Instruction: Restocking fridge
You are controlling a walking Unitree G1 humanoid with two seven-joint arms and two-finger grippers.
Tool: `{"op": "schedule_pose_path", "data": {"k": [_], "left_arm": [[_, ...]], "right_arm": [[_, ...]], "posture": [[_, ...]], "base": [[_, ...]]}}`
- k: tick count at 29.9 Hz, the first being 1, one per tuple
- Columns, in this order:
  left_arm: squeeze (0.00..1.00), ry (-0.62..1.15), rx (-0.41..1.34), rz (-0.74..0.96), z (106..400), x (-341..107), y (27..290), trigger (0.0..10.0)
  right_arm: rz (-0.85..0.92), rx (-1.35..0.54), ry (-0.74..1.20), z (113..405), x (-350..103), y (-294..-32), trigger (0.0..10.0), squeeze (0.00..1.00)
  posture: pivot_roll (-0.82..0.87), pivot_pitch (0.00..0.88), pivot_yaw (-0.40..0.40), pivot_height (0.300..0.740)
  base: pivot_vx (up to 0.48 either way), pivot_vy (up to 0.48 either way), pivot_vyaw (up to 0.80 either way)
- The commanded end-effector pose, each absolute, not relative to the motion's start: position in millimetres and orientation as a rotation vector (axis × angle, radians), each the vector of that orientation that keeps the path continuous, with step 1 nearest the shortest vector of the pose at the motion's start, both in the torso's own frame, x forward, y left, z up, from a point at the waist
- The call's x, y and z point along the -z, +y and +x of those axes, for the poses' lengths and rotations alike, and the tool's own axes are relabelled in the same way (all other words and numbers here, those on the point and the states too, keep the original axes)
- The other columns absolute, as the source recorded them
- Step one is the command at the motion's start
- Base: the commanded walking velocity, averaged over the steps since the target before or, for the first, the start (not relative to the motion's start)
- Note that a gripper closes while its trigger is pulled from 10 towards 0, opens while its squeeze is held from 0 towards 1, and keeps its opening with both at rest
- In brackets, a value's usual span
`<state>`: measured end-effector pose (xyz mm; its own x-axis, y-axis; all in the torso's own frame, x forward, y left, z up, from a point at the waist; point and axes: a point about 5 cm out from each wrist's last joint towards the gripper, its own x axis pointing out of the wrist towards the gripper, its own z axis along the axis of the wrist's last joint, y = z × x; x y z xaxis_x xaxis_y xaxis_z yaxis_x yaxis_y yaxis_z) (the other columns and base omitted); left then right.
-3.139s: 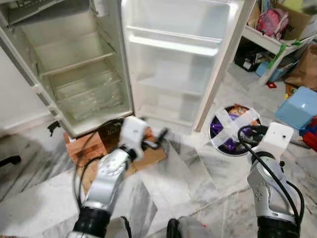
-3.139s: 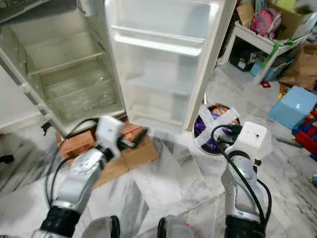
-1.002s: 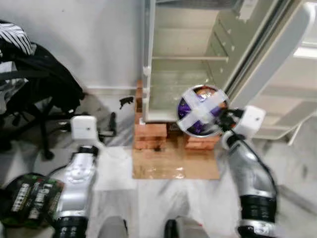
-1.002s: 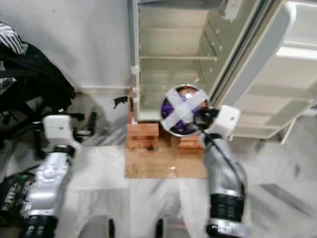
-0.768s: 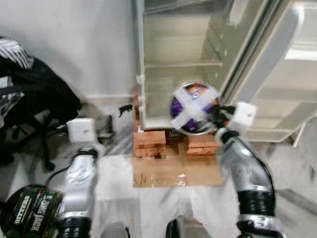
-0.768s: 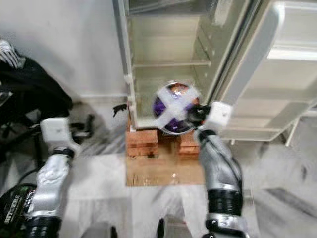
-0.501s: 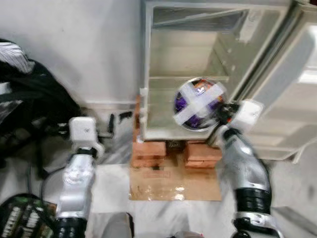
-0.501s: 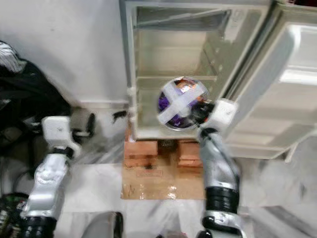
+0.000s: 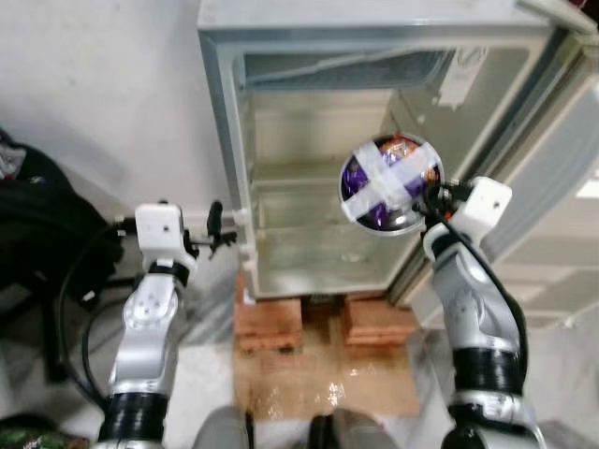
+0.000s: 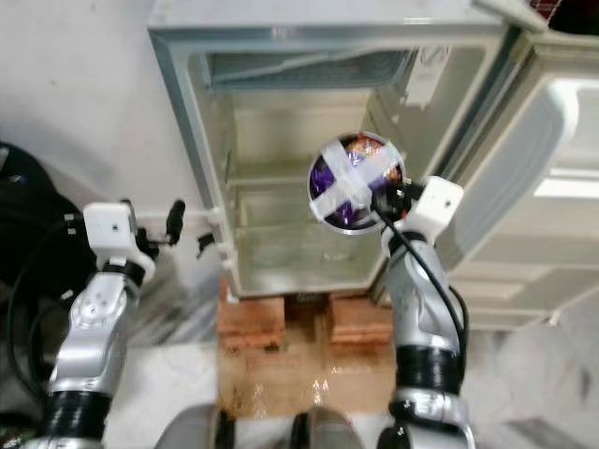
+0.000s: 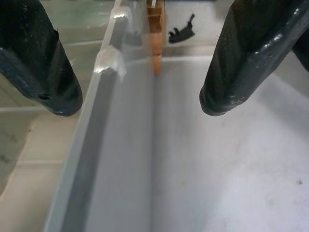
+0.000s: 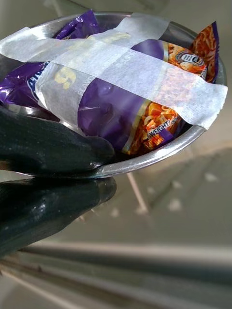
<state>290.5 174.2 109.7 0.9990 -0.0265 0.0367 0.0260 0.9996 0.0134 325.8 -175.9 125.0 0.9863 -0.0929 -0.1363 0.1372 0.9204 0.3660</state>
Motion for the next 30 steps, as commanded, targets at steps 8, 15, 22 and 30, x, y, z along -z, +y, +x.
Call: {"op": "schedule_pose_path", "data": {"k": [8,15,22,30], "left_arm": [[0.0,-0.031,0.024,0.001,287.9,-109.4,176.3,10.0],[0.0,-0.034,0.002,-0.02,288.5,-110.6,176.3,10.0],[0.0,-0.029,-0.043,-0.048,280.8,-107.4,176.3,10.0],[0.0,-0.009,-0.078,-0.03,270.4,-101.7,186.6,10.0]], "right_arm": [[0.384,0.117,0.086,330.2,-133.1,-173.7,10.0,0.0],[0.371,0.086,0.1,334.4,-133.7,-172.5,10.0,0.0],[0.373,0.029,0.136,331.1,-125.8,-163.3,10.0,0.0],[0.386,-0.025,0.167,330.5,-122.0,-149.9,10.0,0.0]], "posture": [[0.02,0.087,-0.024,0.74],[0.02,0.111,-0.051,0.74],[0.06,0.125,-0.067,0.74],[0.06,0.145,-0.07,0.74]], "base": [[0.177,-0.334,0.0],[0.279,-0.302,0.0],[0.145,-0.072,0.0],[0.0,0.0,0.0]]}}
